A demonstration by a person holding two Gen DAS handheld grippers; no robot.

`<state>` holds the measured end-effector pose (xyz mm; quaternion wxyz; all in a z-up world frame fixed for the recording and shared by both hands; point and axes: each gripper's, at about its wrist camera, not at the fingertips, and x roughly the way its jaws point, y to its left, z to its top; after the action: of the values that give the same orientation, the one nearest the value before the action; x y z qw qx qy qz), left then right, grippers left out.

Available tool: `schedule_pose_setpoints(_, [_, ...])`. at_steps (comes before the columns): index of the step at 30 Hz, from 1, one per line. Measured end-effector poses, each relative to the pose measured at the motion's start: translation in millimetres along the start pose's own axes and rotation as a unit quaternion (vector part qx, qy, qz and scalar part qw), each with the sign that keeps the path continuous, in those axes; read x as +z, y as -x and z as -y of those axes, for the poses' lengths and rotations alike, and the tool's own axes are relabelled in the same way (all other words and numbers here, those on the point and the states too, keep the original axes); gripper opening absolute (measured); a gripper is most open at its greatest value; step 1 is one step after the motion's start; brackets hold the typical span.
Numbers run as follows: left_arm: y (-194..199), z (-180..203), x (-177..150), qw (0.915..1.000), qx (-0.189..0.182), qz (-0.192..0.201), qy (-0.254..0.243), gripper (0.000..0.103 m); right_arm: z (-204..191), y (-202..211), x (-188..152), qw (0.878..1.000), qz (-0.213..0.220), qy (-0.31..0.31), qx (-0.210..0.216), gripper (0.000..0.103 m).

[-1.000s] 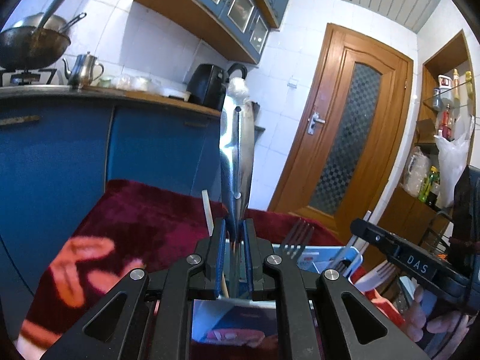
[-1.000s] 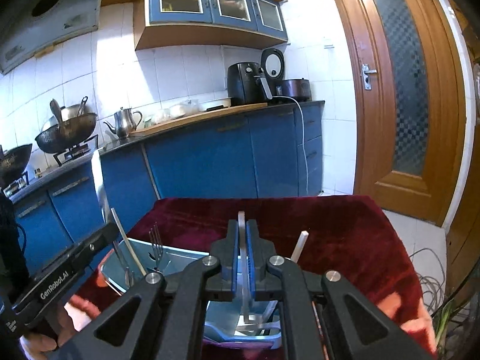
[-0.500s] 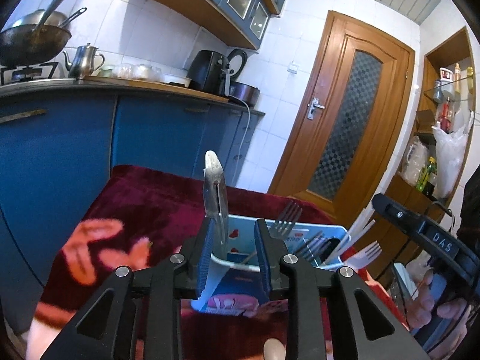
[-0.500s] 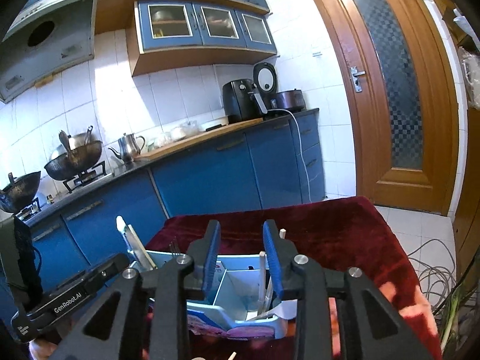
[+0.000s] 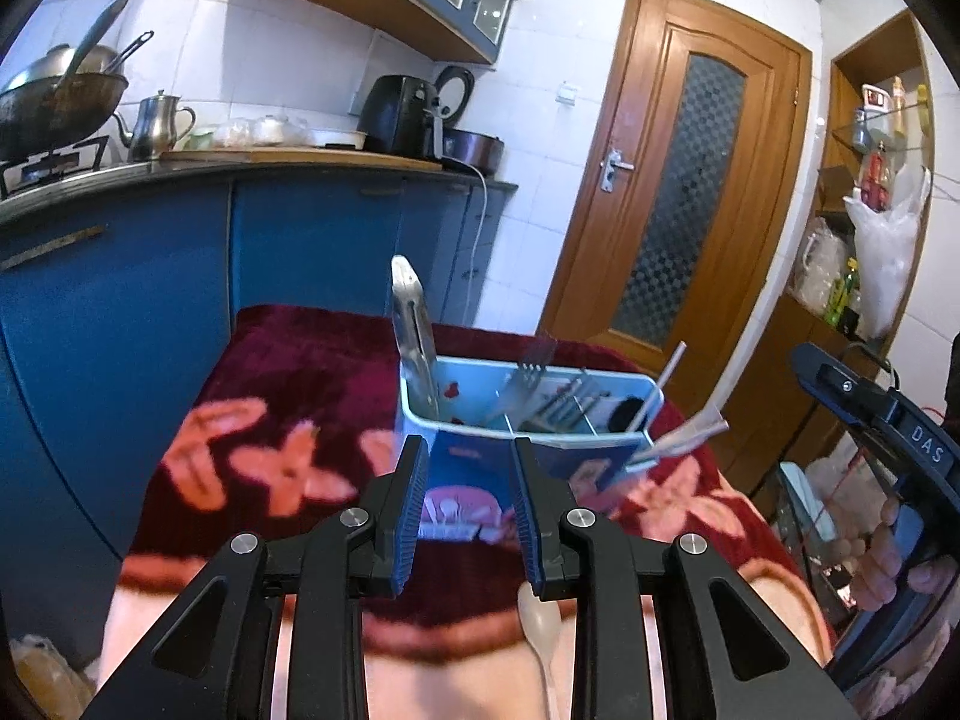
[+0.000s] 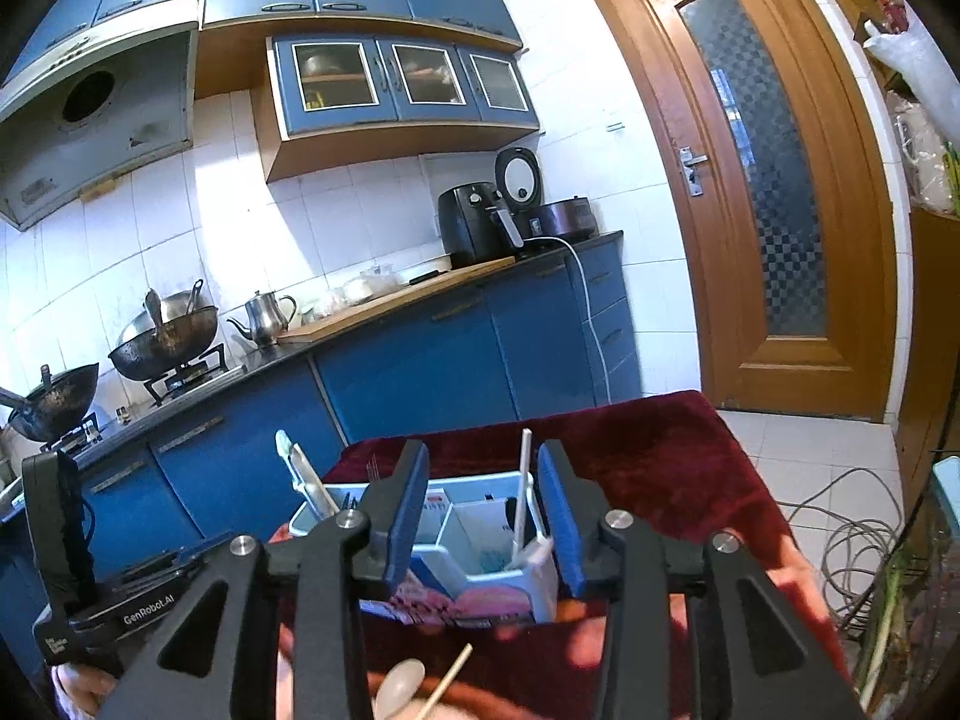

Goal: Organize utensils
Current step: 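Move both tools back to the blanket, left tool toward the beige spoon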

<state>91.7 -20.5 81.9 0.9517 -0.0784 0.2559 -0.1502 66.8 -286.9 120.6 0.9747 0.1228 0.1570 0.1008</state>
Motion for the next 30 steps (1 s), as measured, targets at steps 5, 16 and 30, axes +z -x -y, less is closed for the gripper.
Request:
schedule_pose_setpoints(5, [4, 6, -11, 0.9997, -0.006, -0.023, -0.004, 0.028, -4, 20, -9, 1.000, -0.002, 0.005, -0.005, 0.044])
schedule_pose_setpoints(16, [-3, 18, -39, 0.9968, -0.016, -0.077, -0.011, 0.028, 1, 43, -46, 0.999, -0.042, -0.008, -0.024, 0.046])
schedule_pose_setpoints(30, [-39, 28, -69, 0.9872, -0.026, -0.156, -0.017, 0.028, 26, 44, -81, 0.994, -0.085, -0.045, -0.041, 0.046])
